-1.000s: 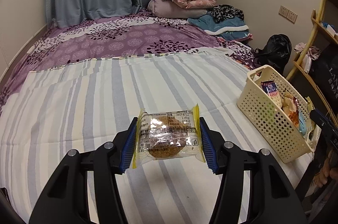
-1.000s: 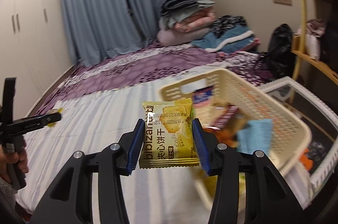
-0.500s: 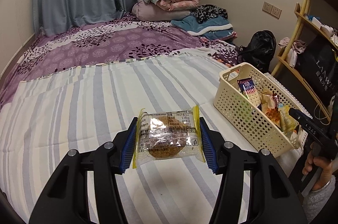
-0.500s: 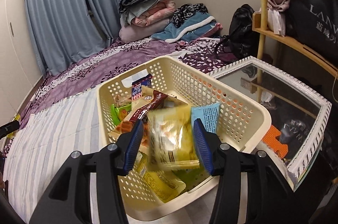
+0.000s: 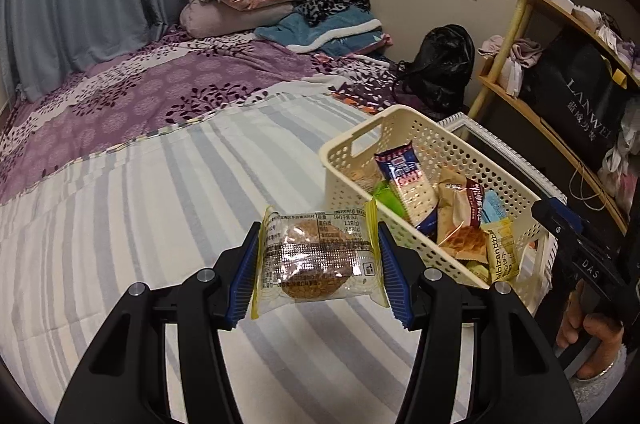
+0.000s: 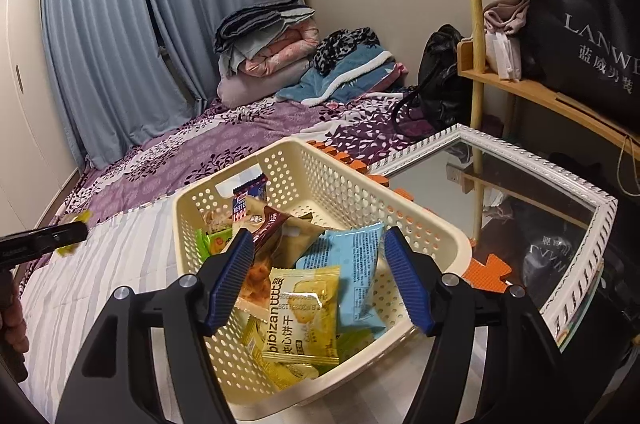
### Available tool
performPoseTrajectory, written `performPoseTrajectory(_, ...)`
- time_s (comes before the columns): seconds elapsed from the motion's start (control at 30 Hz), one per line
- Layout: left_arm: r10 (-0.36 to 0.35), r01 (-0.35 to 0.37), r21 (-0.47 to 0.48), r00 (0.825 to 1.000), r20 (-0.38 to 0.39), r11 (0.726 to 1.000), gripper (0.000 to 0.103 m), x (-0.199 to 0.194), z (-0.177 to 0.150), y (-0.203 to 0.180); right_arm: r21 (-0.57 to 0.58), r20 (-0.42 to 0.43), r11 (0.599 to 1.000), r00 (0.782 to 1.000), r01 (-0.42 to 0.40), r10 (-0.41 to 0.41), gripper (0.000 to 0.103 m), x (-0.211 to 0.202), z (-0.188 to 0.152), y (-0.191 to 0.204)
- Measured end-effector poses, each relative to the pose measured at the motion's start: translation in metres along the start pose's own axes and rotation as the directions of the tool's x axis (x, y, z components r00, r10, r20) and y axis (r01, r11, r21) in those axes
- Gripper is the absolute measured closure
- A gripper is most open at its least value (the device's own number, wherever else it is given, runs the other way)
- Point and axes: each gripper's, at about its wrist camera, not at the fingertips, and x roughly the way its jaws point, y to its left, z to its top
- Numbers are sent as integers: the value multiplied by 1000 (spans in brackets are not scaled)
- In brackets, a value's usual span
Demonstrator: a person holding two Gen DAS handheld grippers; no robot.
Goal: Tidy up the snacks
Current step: 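Carry the yellow packet and wrapped cookie to the cream basket with both tools, then release the yellow packet and wrapped cookie into the basket, opening both tools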
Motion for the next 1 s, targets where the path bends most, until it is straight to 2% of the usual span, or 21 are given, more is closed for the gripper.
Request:
performPoseTrajectory(0.27, -76, 80, 103, 996, -39, 992, 46, 47, 28, -59, 16, -25, 1000, 1000, -2, 3, 35, 1, -6, -14)
performPoseTrajectory(0.3, -83, 88, 114, 996, -43, 990, 46, 52, 31, -66, 18, -28, 1000, 1000, -1, 1, 33, 1, -6, -16)
performPoseTrajectory(0.33, -89, 95, 124, 995, -46, 988, 46, 57, 33, -72, 22, -29, 1000, 1000, 1, 0, 26, 1, -7, -19)
performPoseTrajectory(0.37, -100, 106, 136, 994, -49, 985, 46, 62, 36, -78, 28, -25, 1000, 1000, 0, 1, 23, -1, -8, -21)
performPoseTrajectory(0.5, -116, 125, 168, 991, -65, 978, 46, 79, 41, -93, 35, -23, 999, 1000, 3, -2, 23, -3, -9, -27)
performPoseTrajectory(0.7, -109, 126, 195, 989, -99, 973, 46, 102, 41, -104, 43, -32, 999, 999, 0, 2, 23, 0, -10, -30)
performPoseTrajectory(1.0, -107, 130, 204, 987, -123, 970, 45, 118, 41, -107, 19, -47, 1000, 999, -7, 8, 23, 4, -11, -24)
